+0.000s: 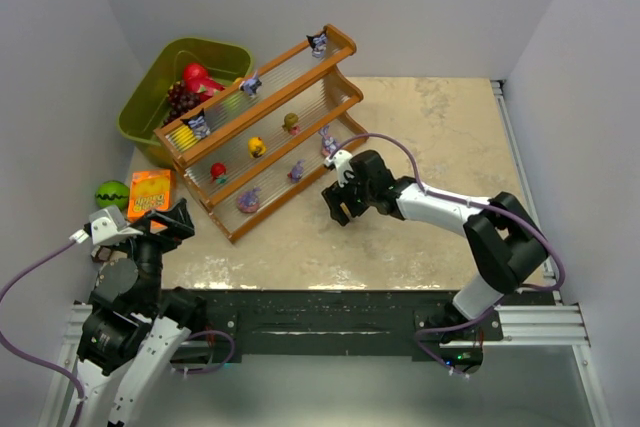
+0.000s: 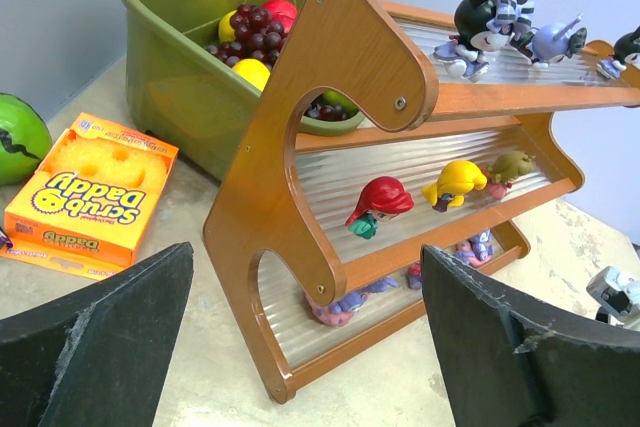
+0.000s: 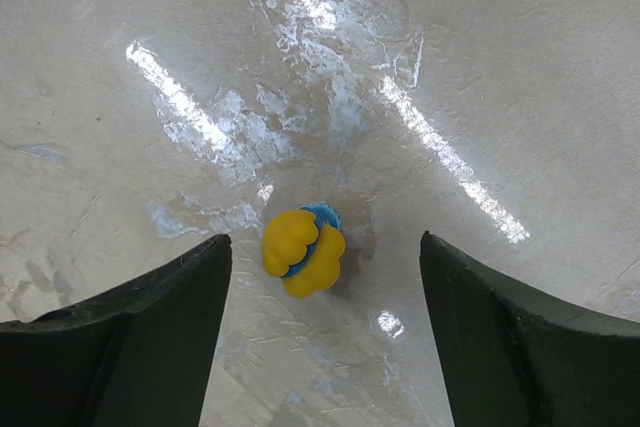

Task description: Place and organize the plastic toys onto the shelf

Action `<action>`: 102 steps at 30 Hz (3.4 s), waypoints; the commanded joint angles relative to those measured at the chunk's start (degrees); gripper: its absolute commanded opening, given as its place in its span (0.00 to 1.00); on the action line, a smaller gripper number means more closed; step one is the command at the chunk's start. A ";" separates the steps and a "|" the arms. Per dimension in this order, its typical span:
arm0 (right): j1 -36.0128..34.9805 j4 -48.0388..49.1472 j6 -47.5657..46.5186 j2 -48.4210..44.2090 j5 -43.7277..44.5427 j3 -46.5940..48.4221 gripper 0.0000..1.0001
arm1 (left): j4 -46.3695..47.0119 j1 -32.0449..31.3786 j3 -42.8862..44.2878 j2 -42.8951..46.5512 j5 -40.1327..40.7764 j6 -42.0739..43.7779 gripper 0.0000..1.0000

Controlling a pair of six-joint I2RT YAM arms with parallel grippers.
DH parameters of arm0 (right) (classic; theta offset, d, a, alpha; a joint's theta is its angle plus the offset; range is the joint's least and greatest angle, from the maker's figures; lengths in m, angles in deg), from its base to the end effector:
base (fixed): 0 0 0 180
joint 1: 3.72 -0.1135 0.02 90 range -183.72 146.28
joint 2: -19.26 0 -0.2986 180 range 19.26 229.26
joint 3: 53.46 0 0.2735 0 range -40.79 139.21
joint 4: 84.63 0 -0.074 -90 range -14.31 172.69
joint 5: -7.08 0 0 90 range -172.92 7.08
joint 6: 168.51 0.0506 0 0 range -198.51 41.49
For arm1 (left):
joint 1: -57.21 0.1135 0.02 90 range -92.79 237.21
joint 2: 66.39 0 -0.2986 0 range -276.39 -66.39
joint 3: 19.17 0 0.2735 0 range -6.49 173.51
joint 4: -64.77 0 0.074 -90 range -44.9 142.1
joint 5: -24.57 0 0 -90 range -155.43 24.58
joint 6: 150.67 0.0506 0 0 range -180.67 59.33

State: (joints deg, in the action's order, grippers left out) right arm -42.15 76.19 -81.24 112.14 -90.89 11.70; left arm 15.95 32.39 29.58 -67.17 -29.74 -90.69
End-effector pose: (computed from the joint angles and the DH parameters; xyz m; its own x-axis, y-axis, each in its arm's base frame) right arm 0.2792 0.2304 0.1939 -0.5385 -0.4875 -0.6873 -0.7162 0.6945 0.0686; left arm 0.0302 0.0186 0.3190 0.0827 -0.4859 -0.8701 -0.1700 0.8534 -0.4928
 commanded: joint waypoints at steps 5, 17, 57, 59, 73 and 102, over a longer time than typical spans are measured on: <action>0.73 1.93 0.17 -0.16 -2.58 1.48 0.74 | 1.16 0.21 0.14 5.96 0.88 -0.83 1.00; 0.73 2.37 2.10 2.22 -3.90 2.00 0.54 | 1.16 0.21 0.14 5.61 0.79 -0.83 1.00; 1.70 -25.05 16.96 15.04 23.44 54.36 0.00 | 1.25 0.21 0.14 5.79 0.71 -0.65 1.00; 2.05 -25.49 16.61 17.06 23.87 56.40 0.00 | 1.25 0.21 0.05 5.70 0.71 -0.65 1.00; 3.80 -19.35 16.17 20.24 23.96 60.63 0.00 | 1.25 0.21 0.14 4.91 0.79 -0.65 1.00; 4.95 -15.47 18.19 24.71 19.74 61.15 0.01 | 1.60 0.21 0.14 4.20 0.53 -0.30 1.00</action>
State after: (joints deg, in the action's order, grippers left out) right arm -37.35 58.97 -63.95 137.13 -70.56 70.37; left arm 15.95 32.39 29.58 -67.17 -29.79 -90.67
